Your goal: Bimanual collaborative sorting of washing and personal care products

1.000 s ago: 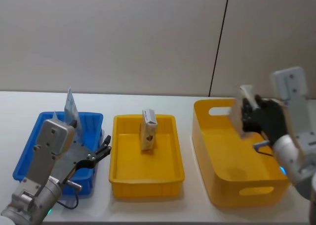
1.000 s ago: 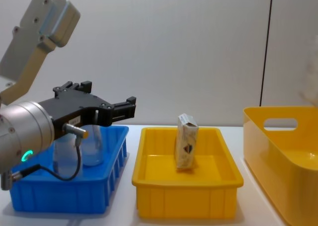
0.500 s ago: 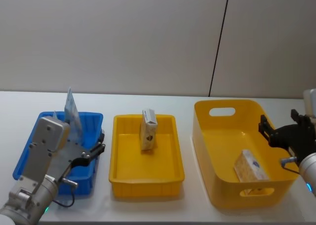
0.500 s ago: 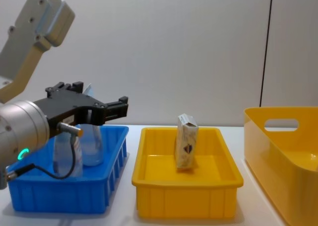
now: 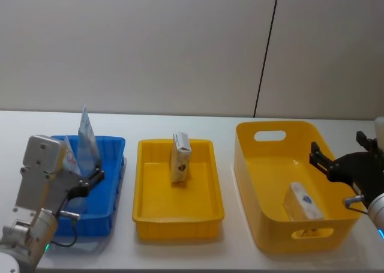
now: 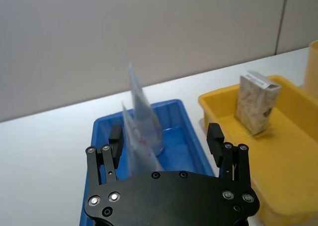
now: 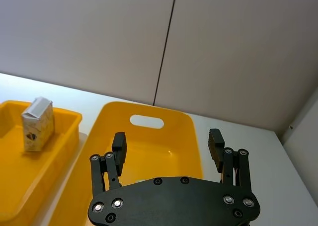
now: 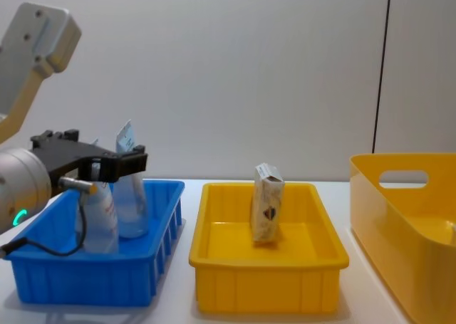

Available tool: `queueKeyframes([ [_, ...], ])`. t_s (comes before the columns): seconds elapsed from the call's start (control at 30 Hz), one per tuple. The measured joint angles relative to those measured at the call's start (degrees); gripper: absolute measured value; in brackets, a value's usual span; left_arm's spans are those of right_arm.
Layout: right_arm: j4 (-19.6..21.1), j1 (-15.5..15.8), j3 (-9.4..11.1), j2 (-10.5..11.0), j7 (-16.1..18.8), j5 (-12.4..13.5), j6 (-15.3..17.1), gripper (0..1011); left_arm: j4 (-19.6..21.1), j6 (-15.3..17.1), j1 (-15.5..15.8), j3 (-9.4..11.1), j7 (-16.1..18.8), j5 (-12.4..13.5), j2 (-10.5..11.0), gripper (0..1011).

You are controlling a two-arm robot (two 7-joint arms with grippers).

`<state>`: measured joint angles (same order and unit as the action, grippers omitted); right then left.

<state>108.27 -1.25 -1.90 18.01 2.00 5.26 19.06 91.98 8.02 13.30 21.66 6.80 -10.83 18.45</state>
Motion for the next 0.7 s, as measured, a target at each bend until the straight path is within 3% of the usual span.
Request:
queueKeyframes([
  [0.37, -1.2, -0.2, -0.7, 1.1, 3.7, -0.1, -5.5, 1004, -5.2, 2.1, 1.8, -2.2, 1.6, -1.0, -2.5, 1001],
  [0.7, -1.9, -0.5, -1.2, 1.4, 5.2, -0.3, -7.8, 1004, -10.2, 2.3, 3.9, -3.1, 1.6, -1.7, -4.2, 1001],
])
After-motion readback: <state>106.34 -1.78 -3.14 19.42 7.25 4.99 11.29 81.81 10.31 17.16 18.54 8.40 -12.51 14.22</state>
